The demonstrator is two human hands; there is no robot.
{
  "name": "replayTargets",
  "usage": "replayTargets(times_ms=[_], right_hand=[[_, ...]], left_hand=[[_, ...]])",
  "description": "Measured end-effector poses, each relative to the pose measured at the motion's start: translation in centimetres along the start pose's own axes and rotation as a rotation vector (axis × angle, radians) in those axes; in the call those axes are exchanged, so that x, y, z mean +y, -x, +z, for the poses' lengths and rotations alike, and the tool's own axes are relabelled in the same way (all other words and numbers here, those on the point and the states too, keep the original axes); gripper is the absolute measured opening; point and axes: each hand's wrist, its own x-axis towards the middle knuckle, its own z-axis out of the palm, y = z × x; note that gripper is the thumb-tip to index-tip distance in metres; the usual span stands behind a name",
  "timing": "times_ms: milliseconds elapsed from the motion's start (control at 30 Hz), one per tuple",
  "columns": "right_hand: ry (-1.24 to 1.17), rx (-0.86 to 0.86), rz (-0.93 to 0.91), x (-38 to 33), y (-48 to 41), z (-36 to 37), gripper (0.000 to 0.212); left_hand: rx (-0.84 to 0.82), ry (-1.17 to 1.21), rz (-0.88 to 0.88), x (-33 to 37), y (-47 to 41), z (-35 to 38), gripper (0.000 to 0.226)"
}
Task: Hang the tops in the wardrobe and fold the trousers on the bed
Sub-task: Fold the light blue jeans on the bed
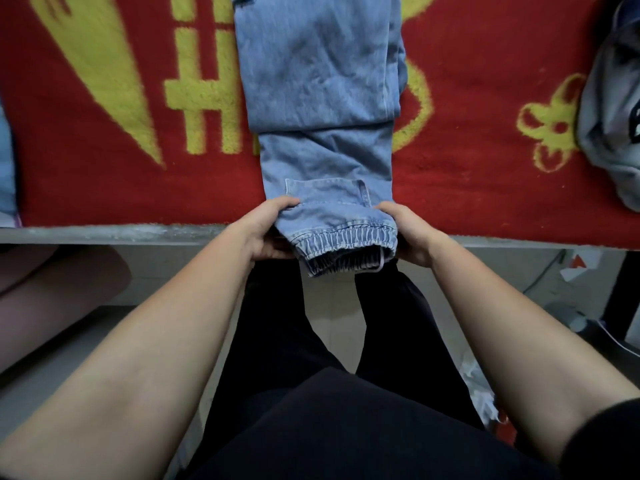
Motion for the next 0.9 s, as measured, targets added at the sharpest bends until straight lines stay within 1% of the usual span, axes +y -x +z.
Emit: replayTargets(times_ms=[67,133,167,233,267,300,333,400,433,467,500,533,567,600,633,700,767,833,900], right_hand=[[-0.048,-0.022,-0.061,-3.5,1.2,-0.1,0.025],[-0.09,-0.026,-0.202,-8.3,1.9,-0.3,0.025],[-0.112,-0.04,-0.271,-10.9,2.1,-0.5,0.031],[-0.195,-0.06,-0.353,-15.9,2.1,-0.5,0.061],[-0.227,-0.039,-0.372,-17.9,1.7,-0.5,0.075],[-0.239,0.017,-0.39,-19.6,1.3,-0.3,0.081],[-0.228,0.092,-0.417,-20.8,0.9,0.1,0.079],[-0.12,0.262,-0.498,-22.2,-0.3,0.7,0.053],[-0.011,0.345,-0.552,-22.5,-0.9,0.8,0.039],[0.136,0.427,-0.606,-22.4,-1.5,0.8,0.032],[0.292,0.514,-0.645,-22.0,-2.0,0.6,0.031],[0.416,0.593,-0.672,-21.3,-2.3,0.5,0.037],[0.496,0.66,-0.694,-20.6,-2.5,0.5,0.044],[0.547,0.718,-0.711,-20.0,-2.6,0.5,0.049],[0.577,0.764,-0.716,-19.6,-2.8,0.7,0.05],[0.584,0.825,-0.72,-19.1,-3.1,1.1,0.037],[0.577,0.887,-0.771,-19.8,-3.1,1.4,0.025],[0.55,0.932,-0.892,-21.1,-2.7,1.8,0.025],[0.425,0.918,-1.08,-22.7,-1.9,2.8,0.022]], left_hand=[[-0.086,0.007,0.034,2.8,2.1,-0.7,0.032],[-0.122,0.022,0.131,6.5,3.8,-1.5,0.027],[-0.123,0.07,0.188,8.6,4.6,-1.7,0.032],[-0.096,0.297,0.307,12.8,5.2,-2.0,0.045],[-0.061,0.414,0.37,14.7,5.2,-1.9,0.049],[-0.004,0.459,0.432,16.1,5.1,-1.5,0.051],[0.079,0.415,0.492,17.1,4.8,-1.1,0.048],[0.27,0.175,0.615,18.0,3.8,0.0,0.03],[0.365,0.038,0.681,18.1,3.1,0.4,0.021],[0.451,-0.107,0.744,18.2,2.5,0.6,0.02],[0.53,-0.257,0.787,18.1,1.8,0.7,0.029],[0.608,-0.384,0.803,18.1,1.2,0.7,0.042],[0.68,-0.463,0.802,18.0,0.8,0.7,0.053],[0.734,-0.49,0.8,18.0,0.6,0.7,0.059],[0.777,-0.494,0.795,18.1,0.5,0.8,0.061],[0.846,-0.527,0.791,18.2,0.0,1.1,0.062],[0.886,-0.563,0.771,18.8,-0.4,1.2,0.063],[0.896,-0.54,0.706,19.4,-0.8,0.8,0.064],[0.875,-0.478,0.636,20.0,-1.3,0.3,0.071]])
